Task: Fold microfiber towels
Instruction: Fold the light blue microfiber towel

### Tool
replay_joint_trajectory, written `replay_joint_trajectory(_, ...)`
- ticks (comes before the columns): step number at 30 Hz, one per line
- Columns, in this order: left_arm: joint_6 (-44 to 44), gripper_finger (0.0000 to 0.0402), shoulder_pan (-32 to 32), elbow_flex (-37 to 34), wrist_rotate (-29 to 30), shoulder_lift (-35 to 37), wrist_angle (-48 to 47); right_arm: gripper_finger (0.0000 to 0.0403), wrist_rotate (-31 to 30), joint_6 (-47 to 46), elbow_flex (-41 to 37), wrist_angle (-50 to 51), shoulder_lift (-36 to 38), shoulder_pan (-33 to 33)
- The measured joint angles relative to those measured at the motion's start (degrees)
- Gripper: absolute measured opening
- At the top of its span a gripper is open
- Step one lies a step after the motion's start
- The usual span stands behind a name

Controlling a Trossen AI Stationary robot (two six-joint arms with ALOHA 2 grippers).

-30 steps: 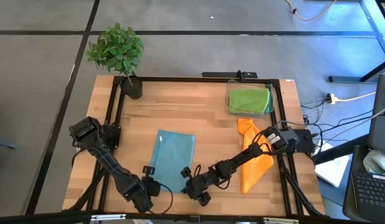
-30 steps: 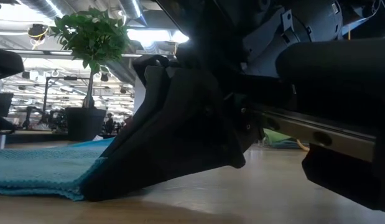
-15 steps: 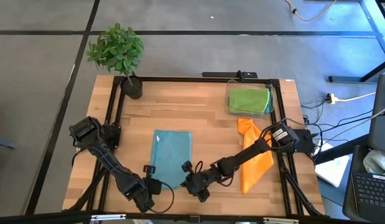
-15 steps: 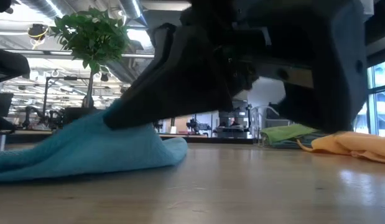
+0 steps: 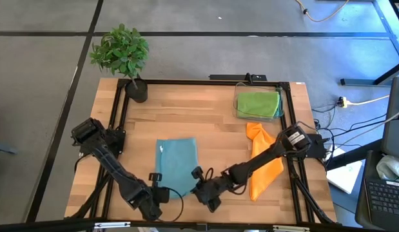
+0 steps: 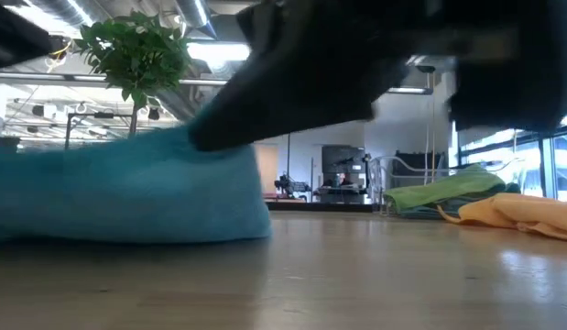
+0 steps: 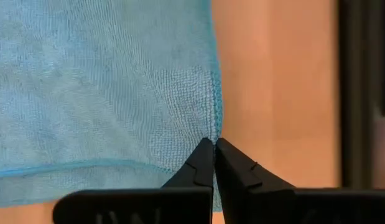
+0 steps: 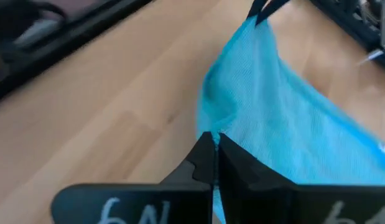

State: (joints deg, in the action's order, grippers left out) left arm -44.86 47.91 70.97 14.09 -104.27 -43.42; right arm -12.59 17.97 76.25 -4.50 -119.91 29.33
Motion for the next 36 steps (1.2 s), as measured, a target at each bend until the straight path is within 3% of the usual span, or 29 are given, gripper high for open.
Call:
replay_joint_trajectory(10,-2.5,0.0000,-0.4,4.8,-6.9,0.1,4.6,0.0009,-0.7,-5.6,0.2,9.2,3.9,4.1)
replay_joint_trajectory(18,1.9,0.0000,-1.9,12.4,1.1,0.3,-19.8,0.0009,-16.0,5.0,0.1,10.4,5.9,2.9)
replay_joint_trajectory(23,2.7,0.0000,-3.3,10.7,7.8,0.3,-28.6,0.0009,-12.4,4.5,-1.0,11.7,5.8,-2.6)
replay_joint_trajectory(27,4.9,0.0000,-5.2,6.8,8.5,0.3,-26.5,0.0009,-11.2,4.9,-1.7,12.1,5.7,-6.4)
replay_joint_trajectory(36,5.1,0.0000,-8.7,-0.8,9.2,0.3,-24.6,0.0010,-0.5,6.4,-1.7,10.9,5.7,-13.9)
